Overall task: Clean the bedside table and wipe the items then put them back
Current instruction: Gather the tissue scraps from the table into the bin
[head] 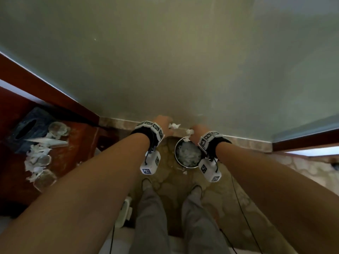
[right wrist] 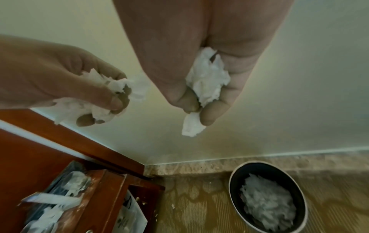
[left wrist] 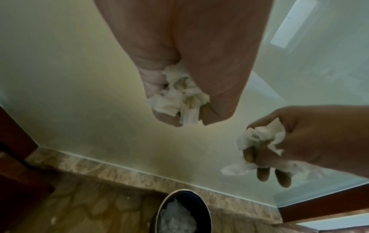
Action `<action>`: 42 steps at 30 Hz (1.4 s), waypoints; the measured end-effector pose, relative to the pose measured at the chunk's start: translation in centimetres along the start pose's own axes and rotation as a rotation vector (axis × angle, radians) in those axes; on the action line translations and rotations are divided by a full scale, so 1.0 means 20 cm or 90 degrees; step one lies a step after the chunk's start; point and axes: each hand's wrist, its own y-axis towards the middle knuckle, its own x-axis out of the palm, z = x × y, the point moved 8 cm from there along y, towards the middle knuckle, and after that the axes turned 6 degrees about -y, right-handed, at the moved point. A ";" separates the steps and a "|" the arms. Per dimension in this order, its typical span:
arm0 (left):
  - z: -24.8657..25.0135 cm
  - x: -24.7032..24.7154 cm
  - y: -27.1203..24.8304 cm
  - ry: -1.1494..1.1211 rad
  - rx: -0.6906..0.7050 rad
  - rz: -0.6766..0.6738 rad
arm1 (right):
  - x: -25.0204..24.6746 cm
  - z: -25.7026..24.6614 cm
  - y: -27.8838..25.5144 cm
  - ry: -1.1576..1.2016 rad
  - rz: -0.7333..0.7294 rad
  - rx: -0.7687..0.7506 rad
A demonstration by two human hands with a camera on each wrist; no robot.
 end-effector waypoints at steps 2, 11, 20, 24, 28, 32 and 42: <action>0.03 0.12 0.14 -0.002 -0.009 -0.017 | 0.10 0.13 0.09 0.051 0.008 0.025; -0.07 0.93 0.87 -0.012 -0.030 -0.111 | 0.76 0.59 0.63 0.157 -0.031 0.092; -0.18 1.55 1.33 -0.042 -0.045 -0.162 | 1.26 0.91 1.01 0.263 -0.030 0.190; -0.22 1.67 1.41 -0.111 -0.067 -0.139 | 1.37 0.94 1.09 0.266 -0.039 0.181; -0.22 1.77 1.42 -0.130 -0.049 -0.175 | 1.42 0.98 1.10 0.295 -0.037 0.178; -0.21 1.79 1.38 -0.120 -0.038 -0.196 | 1.42 1.00 1.07 0.319 -0.046 0.176; -0.14 1.46 1.15 -0.119 -0.035 -0.162 | 1.15 0.86 0.88 0.229 -0.092 0.141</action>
